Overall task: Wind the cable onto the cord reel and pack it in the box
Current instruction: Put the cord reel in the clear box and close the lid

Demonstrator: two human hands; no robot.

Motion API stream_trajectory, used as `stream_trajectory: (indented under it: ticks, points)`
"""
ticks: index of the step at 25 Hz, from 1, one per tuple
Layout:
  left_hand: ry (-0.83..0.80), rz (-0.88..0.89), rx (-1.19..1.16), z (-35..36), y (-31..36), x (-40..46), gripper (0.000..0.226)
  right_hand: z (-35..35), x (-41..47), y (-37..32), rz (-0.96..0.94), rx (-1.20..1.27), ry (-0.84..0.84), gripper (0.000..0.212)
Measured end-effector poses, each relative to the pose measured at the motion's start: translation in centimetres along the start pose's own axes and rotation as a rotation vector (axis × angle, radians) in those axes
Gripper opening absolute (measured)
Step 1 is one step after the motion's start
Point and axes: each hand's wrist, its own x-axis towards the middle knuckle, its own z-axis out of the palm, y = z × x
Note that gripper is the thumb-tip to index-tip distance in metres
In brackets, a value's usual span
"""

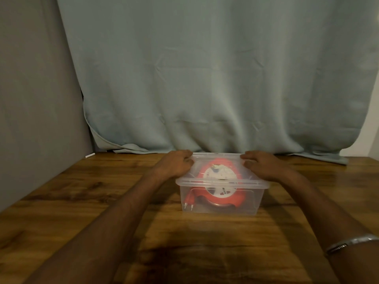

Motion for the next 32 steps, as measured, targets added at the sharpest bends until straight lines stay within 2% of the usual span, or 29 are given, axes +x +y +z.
stream_trajectory:
  ticks: [3, 5, 7, 9, 11, 13, 15, 17, 19, 21, 25, 28, 30, 32]
  points:
    - [-0.004, 0.006, 0.058, 0.5, -0.4, 0.3, 0.048, 0.5, 0.5, 0.5, -0.015, -0.033, -0.051, 0.043]
    - [0.079, -0.018, -0.029, 1.0, -0.2, -0.1, 0.046, 0.6, 0.0, 0.7, -0.005, 0.029, -0.037, 0.044]
    - [0.231, -0.087, -0.203, 1.5, -0.1, -1.1, 0.044, 0.6, -1.0, 0.6, 0.058, 0.272, -0.008, 0.048]
    - [0.355, -0.148, -0.416, 2.1, -0.3, -2.4, 0.044, 0.8, -2.2, 0.4, 0.249, 0.581, 0.096, 0.046]
    - [0.326, -0.246, -0.718, 2.9, -0.2, -3.9, 0.043, 1.2, -3.6, 0.5, 0.5, 0.751, 0.069, 0.038]
    - [0.192, -0.367, -1.01, 3.7, 0.4, -5.3, 0.035, 1.5, -4.6, 0.9, 0.585, 0.905, -0.041, 0.039]
    - [0.141, -0.434, -1.129, 4.1, 0.7, -6.0, 0.031, 1.5, -5.0, 1.4, 0.582, 1.013, -0.098, 0.039]
    - [0.165, -0.421, -1.112, 4.3, 0.3, -5.8, 0.033, 1.0, -5.2, 1.6, 0.571, 1.038, -0.077, 0.04]
    - [0.177, -0.399, -1.07, 4.2, 0.0, -5.6, 0.038, 0.5, -5.1, 1.5, 0.529, 0.937, 0.027, 0.036]
    - [0.169, -0.416, -1.081, 4.2, -0.2, -5.5, 0.036, 0.2, -4.6, 1.2, 0.468, 0.711, 0.142, 0.031]
    - [0.158, -0.511, -1.117, 4.2, 0.4, -5.3, 0.02, -0.4, -3.7, 0.8, 0.401, 0.252, 0.216, 0.046]
    - [0.172, -0.527, -1.141, 4.1, 0.5, -4.8, 0.022, -0.2, -3.6, -0.3, 0.388, 0.004, 0.31, 0.033]
    - [0.129, -0.558, -1.209, 3.9, 0.2, -4.5, 0.032, 0.3, -3.6, -1.1, 0.377, -0.061, 0.379, 0.032]
    - [0.046, -0.586, -1.358, 3.4, 0.1, -4.8, 0.028, 0.9, -3.7, -0.9, 0.4, -0.02, 0.404, 0.031]
